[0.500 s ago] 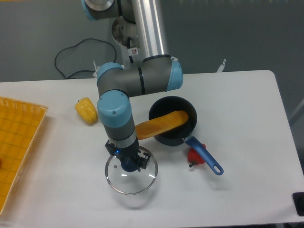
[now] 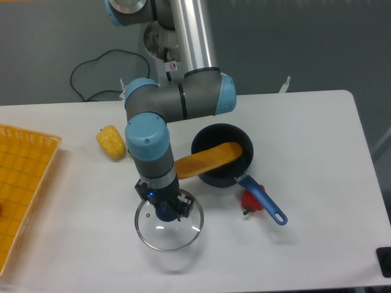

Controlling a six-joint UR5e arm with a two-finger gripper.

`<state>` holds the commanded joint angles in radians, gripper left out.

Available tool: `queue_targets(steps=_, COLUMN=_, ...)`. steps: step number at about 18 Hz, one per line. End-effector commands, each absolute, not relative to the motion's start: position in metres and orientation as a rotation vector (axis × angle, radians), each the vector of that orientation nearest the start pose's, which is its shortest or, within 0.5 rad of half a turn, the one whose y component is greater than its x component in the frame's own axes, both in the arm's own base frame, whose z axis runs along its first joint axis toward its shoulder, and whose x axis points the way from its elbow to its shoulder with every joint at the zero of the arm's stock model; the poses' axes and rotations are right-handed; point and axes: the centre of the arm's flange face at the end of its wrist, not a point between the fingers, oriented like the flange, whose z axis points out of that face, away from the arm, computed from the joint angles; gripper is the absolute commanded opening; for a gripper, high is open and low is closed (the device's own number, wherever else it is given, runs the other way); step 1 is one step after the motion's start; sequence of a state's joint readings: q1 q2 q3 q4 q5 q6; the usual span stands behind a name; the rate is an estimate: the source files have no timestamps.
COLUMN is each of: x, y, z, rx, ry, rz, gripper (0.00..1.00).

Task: Close the pot lid
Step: 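Hold the glass lid by its blue knob and lift it slightly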

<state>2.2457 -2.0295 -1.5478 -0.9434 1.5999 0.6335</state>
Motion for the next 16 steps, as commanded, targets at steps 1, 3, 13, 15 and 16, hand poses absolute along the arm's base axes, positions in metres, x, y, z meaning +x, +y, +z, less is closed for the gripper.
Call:
queue_targets(steps=1, x=-0.312, y=0.597, z=0.3, rx=-2.997, ry=-0.068, rz=0.21, gripper=0.49)
queue_targets(steps=3, x=-0.313, y=0.598, z=0.303, rx=-2.991, ry=-0.077, rz=0.214, gripper=0.49)
queue_targets(steps=13, x=-0.314, y=0.594, z=0.332, rx=-2.96, ry=-0.121, rz=0.202, gripper=0.49)
queue_targets(steps=15, x=-0.316, y=0.593, z=0.339, rx=-2.954, ry=-0.126, rz=0.187, gripper=0.49)
queue_targets(steps=16, x=-0.32, y=0.593, z=0.344, rx=-2.938, ry=-0.136, rz=0.174, gripper=0.49)
